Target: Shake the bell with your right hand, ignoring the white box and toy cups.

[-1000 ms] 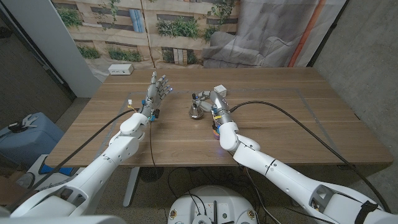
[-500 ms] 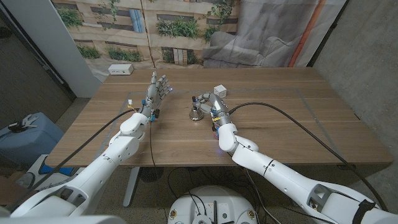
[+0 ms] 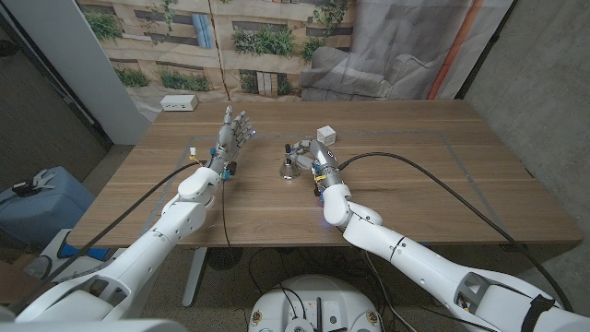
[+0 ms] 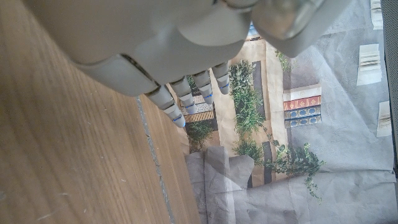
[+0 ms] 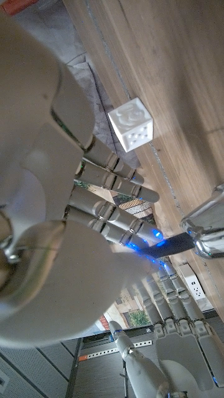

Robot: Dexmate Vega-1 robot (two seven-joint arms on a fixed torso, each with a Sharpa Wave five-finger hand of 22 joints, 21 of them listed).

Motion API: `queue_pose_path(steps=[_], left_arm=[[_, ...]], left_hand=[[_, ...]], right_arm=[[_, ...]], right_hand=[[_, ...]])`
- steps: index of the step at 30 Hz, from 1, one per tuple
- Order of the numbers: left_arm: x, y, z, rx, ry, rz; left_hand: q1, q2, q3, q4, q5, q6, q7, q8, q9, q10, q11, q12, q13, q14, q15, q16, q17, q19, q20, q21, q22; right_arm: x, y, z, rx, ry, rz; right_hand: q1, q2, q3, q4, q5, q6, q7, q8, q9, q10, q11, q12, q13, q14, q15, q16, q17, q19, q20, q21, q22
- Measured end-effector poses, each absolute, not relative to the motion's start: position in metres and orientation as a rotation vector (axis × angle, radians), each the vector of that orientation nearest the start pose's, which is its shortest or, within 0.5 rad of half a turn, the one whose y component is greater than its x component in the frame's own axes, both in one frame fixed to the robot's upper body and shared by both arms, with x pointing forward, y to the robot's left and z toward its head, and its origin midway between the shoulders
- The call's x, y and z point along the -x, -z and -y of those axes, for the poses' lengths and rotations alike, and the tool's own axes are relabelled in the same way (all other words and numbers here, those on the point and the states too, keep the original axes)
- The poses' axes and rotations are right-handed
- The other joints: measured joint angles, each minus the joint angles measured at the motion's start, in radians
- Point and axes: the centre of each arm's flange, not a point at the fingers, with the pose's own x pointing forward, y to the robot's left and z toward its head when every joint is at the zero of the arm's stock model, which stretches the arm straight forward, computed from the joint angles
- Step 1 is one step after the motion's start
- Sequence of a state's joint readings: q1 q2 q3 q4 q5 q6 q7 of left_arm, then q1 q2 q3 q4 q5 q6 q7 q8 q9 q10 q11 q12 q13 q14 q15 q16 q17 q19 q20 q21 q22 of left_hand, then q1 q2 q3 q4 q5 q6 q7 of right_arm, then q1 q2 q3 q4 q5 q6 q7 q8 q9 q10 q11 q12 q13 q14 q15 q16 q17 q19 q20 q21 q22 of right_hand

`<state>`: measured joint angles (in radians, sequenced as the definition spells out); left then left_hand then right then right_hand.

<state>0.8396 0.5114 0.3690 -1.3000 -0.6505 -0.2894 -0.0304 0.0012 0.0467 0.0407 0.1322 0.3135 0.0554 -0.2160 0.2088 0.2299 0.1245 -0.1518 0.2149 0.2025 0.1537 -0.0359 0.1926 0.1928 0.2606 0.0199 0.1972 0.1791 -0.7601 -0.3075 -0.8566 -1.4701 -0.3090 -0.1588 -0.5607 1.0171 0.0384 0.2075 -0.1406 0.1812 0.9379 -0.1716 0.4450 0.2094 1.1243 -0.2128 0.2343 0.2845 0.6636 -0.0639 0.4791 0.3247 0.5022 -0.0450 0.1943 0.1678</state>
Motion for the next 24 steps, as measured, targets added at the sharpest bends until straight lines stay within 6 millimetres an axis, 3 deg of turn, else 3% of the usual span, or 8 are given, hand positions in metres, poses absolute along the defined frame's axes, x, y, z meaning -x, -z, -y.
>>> queue_pose_path(steps=[9, 18, 24], left_arm=[[-0.6527, 0.0270, -0.2912, 0.041, 0.205, 0.594], [-0.6527, 0.0270, -0.2912, 0.041, 0.205, 0.594], [-0.6527, 0.0269, -0.2910, 0.042, 0.206, 0.594]], left_hand=[[0.000, 0.000, 0.000, 0.000, 0.000, 0.000, 0.000, 0.000, 0.000, 0.000, 0.000, 0.000, 0.000, 0.000, 0.000, 0.000, 0.000, 0.000, 0.000, 0.000, 0.000], [0.000, 0.000, 0.000, 0.000, 0.000, 0.000, 0.000, 0.000, 0.000, 0.000, 0.000, 0.000, 0.000, 0.000, 0.000, 0.000, 0.000, 0.000, 0.000, 0.000, 0.000], [0.000, 0.000, 0.000, 0.000, 0.000, 0.000, 0.000, 0.000, 0.000, 0.000, 0.000, 0.000, 0.000, 0.000, 0.000, 0.000, 0.000, 0.000, 0.000, 0.000, 0.000]], right_arm=[[-0.6078, 0.0673, 0.0356, 0.793, 0.004, 0.724], [-0.6060, 0.0655, 0.0373, 0.799, -0.015, 0.724], [-0.6058, 0.0659, 0.0389, 0.806, -0.035, 0.721]], right_hand=[[-0.049, -0.039, -0.034, 0.010, 0.000, -0.067, 0.004, -0.032, 0.000, -0.070, -0.002, -0.031, -0.011, -0.037, 0.005, -0.021, -0.007, -0.015, -0.003, 0.000, 0.000], [-0.102, -0.052, -0.057, 0.018, 0.005, -0.135, 0.011, -0.065, -0.005, -0.152, -0.001, -0.042, -0.015, -0.098, 0.009, -0.052, -0.014, -0.042, -0.002, -0.008, 0.000], [-0.153, -0.071, -0.077, 0.022, 0.018, -0.203, 0.019, -0.100, -0.005, -0.237, -0.003, -0.050, -0.027, -0.159, 0.014, -0.083, -0.021, -0.077, 0.013, -0.008, 0.000]])
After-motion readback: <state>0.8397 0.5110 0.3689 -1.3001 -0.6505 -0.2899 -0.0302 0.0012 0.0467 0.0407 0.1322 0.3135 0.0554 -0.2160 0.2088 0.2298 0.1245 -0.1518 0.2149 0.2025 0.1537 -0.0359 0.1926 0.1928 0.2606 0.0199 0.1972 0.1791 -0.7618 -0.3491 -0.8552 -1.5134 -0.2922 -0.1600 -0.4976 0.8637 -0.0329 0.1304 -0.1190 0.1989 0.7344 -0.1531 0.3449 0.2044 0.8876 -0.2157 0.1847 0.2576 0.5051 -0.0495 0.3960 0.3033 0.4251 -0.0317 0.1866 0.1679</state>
